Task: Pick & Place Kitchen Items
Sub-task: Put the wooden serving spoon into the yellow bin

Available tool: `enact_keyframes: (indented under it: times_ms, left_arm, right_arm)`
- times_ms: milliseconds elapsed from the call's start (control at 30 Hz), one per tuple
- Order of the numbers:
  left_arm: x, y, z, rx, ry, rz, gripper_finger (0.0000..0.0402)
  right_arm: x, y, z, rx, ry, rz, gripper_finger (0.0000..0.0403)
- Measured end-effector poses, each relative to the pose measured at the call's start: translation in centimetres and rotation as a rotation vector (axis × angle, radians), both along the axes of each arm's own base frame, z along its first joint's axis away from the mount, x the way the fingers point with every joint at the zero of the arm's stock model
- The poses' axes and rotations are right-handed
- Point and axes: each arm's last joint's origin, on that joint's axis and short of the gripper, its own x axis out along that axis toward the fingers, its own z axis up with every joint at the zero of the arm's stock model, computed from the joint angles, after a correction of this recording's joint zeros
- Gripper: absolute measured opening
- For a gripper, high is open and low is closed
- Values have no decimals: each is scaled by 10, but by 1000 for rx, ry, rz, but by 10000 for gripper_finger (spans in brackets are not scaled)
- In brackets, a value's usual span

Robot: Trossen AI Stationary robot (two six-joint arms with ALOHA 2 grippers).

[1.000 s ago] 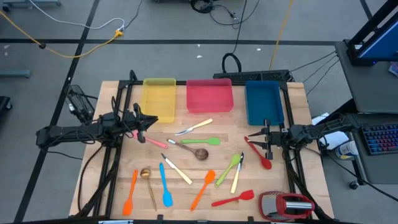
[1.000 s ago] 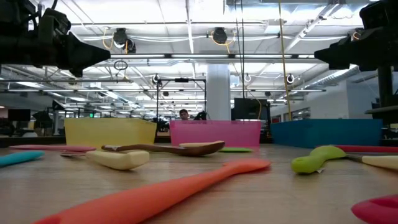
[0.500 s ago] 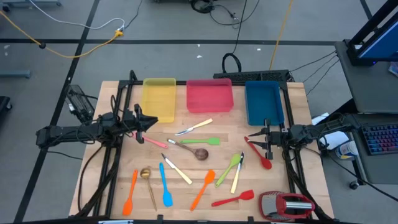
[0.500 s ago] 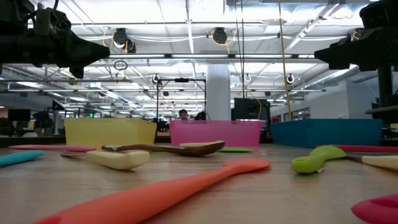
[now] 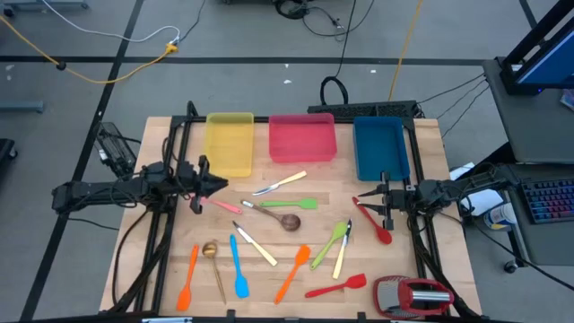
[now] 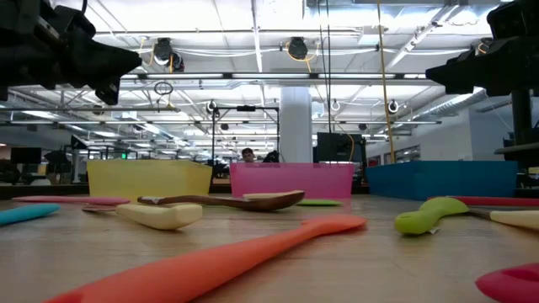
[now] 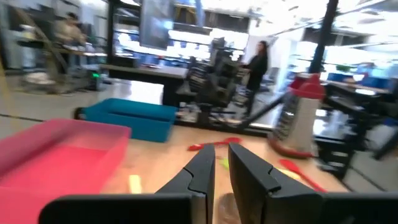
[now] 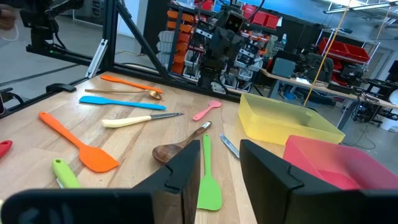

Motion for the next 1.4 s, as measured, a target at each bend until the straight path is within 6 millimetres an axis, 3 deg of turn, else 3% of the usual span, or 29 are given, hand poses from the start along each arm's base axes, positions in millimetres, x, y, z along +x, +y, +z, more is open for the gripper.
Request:
enact_keyframes:
  times_ms: [300, 467, 700, 1067, 1400]
  left_arm:
    - [5, 2, -9, -2, 92, 42, 56]
    - [9, 3, -14, 7, 147, 60, 111]
    - [10, 5, -17, 28, 172, 107, 170]
    - [10, 5, -16, 14, 161, 107, 152]
    - [26, -5, 7, 49, 55, 15, 154]
  right_arm:
    - [0, 0, 0, -93, -3, 3, 105]
    - [0, 0, 2, 96, -21, -1, 105]
    - [0, 0, 7, 124, -67, 3, 105]
    - [-2, -1, 25, 145, -250, -10, 105]
    - [3, -2, 35, 198, -356, -94, 105]
